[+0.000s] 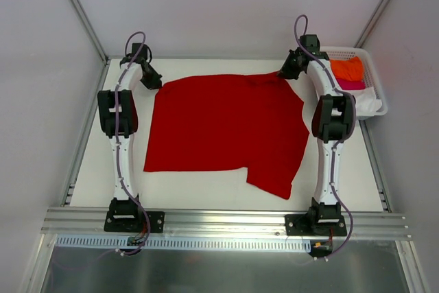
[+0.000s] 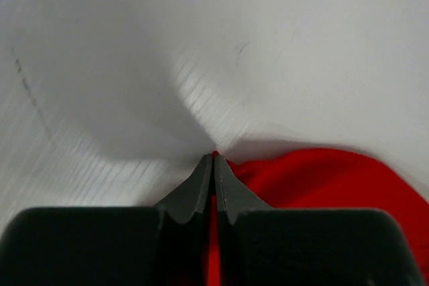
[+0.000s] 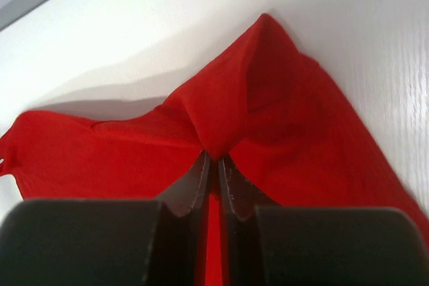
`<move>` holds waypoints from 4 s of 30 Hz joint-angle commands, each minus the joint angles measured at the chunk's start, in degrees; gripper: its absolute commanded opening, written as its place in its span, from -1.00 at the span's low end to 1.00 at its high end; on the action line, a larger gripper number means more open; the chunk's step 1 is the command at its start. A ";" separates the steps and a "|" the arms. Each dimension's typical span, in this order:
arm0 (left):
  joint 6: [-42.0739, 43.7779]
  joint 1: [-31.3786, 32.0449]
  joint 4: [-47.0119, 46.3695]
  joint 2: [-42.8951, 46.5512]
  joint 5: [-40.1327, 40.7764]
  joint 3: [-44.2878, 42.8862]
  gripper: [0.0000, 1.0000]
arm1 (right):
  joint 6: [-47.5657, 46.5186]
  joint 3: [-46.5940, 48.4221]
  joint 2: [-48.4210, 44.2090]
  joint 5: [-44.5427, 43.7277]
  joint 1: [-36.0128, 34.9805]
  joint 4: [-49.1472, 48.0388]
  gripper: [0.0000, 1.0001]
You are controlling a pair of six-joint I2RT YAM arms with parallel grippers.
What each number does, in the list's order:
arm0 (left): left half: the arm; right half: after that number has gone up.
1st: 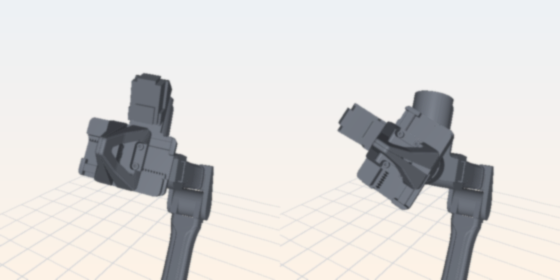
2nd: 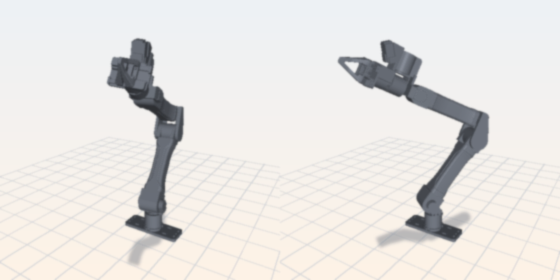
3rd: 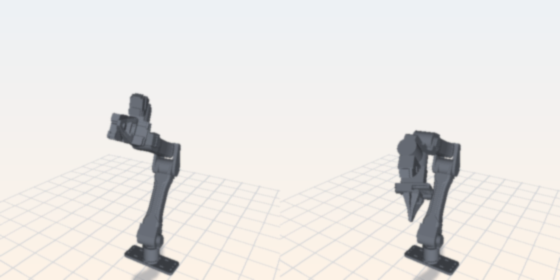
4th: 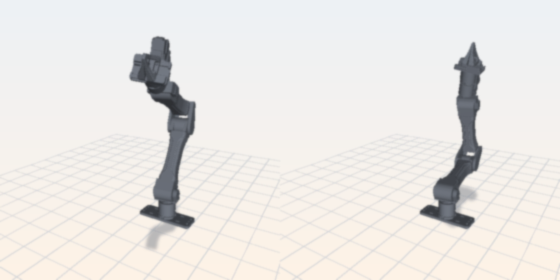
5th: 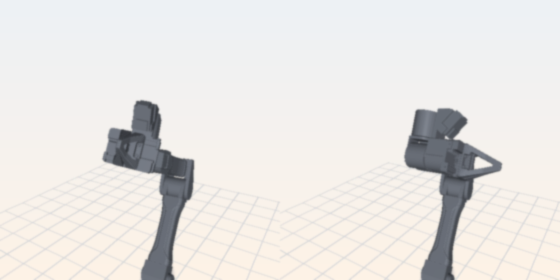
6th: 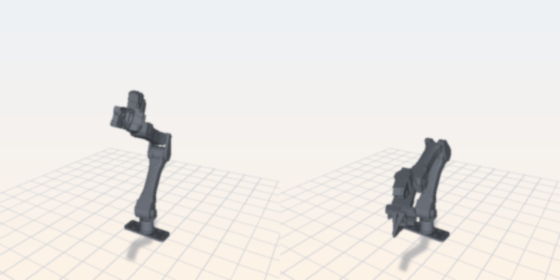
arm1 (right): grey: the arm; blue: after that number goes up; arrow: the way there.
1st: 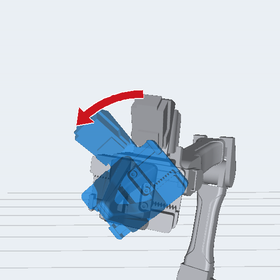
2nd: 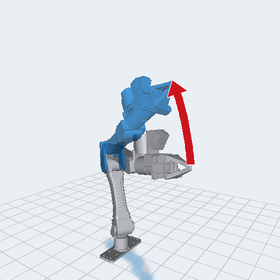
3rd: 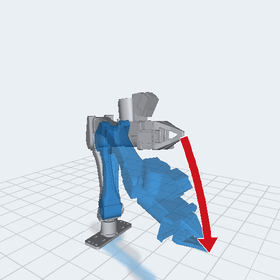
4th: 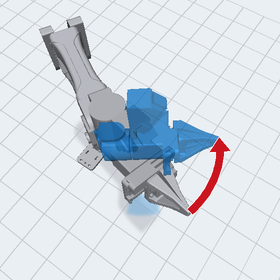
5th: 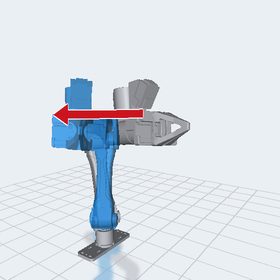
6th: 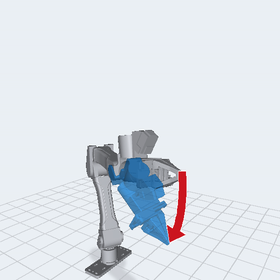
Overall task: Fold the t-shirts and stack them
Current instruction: Grap the side of the flattened tshirt furthest away from the robot with both arms, then fold the flattened tshirt in 1/3 of the way
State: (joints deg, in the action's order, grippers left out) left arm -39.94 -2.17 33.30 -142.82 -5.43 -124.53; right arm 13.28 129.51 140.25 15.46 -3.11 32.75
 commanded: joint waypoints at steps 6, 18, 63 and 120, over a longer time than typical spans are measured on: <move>5.14 0.86 5.90 13.62 5.08 8.51 -1.00 | -4.49 -6.54 -13.40 0.97 -0.22 6.09 -0.99; 8.04 1.21 9.76 20.56 7.89 11.06 -1.00 | -6.95 -12.35 -18.96 1.58 -2.95 14.35 -0.99; 16.82 3.58 23.48 27.07 1.65 19.59 -1.00 | -5.90 -26.76 -33.02 -3.77 -6.11 38.09 -0.99; 9.45 9.56 29.72 7.12 -3.10 3.77 -1.00 | -1.06 -4.80 -6.48 0.79 -8.66 32.73 -0.99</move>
State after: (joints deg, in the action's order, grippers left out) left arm -29.61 7.31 60.51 -133.27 -7.01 -119.07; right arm 11.07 121.69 132.84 13.89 -11.40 65.10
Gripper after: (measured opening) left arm 0.005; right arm 0.010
